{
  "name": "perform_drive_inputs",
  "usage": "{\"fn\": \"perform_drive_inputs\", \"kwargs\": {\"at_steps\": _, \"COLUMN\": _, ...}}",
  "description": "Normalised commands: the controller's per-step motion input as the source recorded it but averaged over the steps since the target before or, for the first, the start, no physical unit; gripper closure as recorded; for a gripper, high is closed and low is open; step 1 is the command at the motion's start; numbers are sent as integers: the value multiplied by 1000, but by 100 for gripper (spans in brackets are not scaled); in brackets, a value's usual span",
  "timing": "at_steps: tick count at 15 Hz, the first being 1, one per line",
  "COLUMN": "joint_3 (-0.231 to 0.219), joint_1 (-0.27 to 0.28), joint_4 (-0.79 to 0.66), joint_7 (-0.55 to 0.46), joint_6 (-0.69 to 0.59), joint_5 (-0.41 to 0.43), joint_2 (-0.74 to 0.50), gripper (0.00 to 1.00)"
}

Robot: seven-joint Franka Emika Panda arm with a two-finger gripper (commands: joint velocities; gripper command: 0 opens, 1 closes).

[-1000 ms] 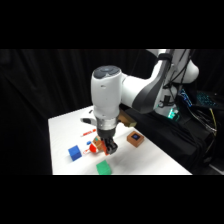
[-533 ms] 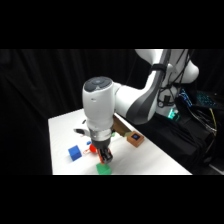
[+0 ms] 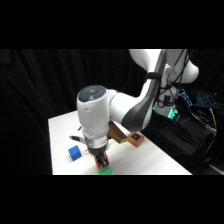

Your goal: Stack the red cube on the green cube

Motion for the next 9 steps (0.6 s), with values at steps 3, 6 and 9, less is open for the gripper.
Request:
{"fn": "perform_drive_inputs", "kwargs": {"at_steps": 3, "joint_3": 26, "joint_1": -16, "joint_4": 211, "joint_7": -155, "joint_6": -23, "joint_5": 151, "joint_2": 130, "gripper": 69}}
{"fn": "perform_drive_inputs", "kwargs": {"at_steps": 6, "joint_3": 27, "joint_1": -10, "joint_4": 186, "joint_7": -152, "joint_6": -20, "joint_5": 154, "joint_2": 108, "gripper": 69}}
{"fn": "perform_drive_inputs", "kwargs": {"at_steps": 9, "joint_3": 28, "joint_1": -7, "joint_4": 169, "joint_7": -150, "joint_6": -22, "joint_5": 158, "joint_2": 88, "gripper": 69}}
